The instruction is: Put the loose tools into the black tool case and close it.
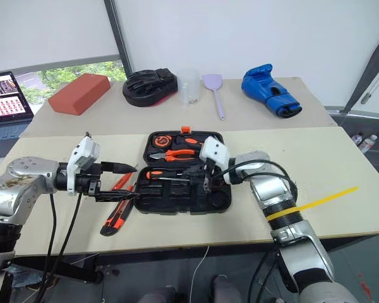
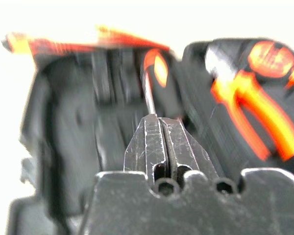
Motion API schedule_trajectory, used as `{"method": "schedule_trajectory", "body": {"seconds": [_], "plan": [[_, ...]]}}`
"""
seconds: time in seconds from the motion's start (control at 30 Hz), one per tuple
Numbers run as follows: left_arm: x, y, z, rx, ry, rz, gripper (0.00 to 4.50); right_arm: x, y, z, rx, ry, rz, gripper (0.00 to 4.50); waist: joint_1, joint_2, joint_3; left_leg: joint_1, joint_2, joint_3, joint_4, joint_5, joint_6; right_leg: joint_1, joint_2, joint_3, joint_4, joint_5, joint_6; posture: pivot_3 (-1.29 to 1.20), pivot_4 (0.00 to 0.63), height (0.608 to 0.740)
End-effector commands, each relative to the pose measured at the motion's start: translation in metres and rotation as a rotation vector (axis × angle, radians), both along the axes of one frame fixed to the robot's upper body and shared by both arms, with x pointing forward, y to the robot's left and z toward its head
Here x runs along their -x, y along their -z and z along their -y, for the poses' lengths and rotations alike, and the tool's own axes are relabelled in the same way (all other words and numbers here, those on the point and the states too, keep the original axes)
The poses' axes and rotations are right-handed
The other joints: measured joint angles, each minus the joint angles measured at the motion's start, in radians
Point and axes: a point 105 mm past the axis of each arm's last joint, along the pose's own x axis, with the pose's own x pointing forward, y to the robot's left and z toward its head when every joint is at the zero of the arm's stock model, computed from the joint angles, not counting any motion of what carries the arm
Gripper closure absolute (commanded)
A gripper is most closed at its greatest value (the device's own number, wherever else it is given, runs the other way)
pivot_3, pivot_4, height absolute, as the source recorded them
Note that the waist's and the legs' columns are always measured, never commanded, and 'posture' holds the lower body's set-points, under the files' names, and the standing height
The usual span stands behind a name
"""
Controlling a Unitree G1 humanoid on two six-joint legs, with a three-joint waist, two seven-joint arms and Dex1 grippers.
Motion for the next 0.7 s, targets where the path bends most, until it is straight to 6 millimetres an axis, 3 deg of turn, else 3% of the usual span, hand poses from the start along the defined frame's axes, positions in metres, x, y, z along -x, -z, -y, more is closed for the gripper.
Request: {"method": "schedule_trajectory", "body": {"seconds": [0.03,0.2,0.37,0.7], "plan": [[0.011,-0.017,-0.012,0.026,-0.071,0.054,0.0,0.009,-0.017,0.004,-0.018,-0.022,0.028,4.45,0.0,0.0,0.0,0.0,0.0,0.0,0.0,0.0,0.0,0.0,0.0,0.0,0.0,0.0,0.0,0.0,0.15,0.74],[0.014,-0.024,-0.005,0.017,-0.044,0.064,0.0,-0.012,0.026,0.008,0.118,0.058,0.005,4.45,0.005,0.0,0.0,0.002,0.0,0.0,0.0,0.0,0.0,0.003,0.0,0.001,0.0,0.0,0.0,0.0,0.15,0.74],[0.005,-0.028,0.003,0.001,0.002,0.078,0.0,-0.027,0.052,-0.001,0.194,0.086,0.008,4.45,0.004,0.0,0.0,0.003,-0.001,0.0,0.001,0.0,0.0,0.004,-0.001,0.001,0.001,0.0,0.0,0.0,0.15,0.74],[-0.004,-0.029,0.013,-0.003,0.057,0.084,0.0,-0.023,0.116,0.002,0.521,0.037,0.046,4.45,-0.008,-0.002,-0.002,0.011,0.0,0.0,0.0,0.0,-0.002,0.01,0.0,0.001,0.0,0.0,-0.001,0.0,0.15,0.74]]}}
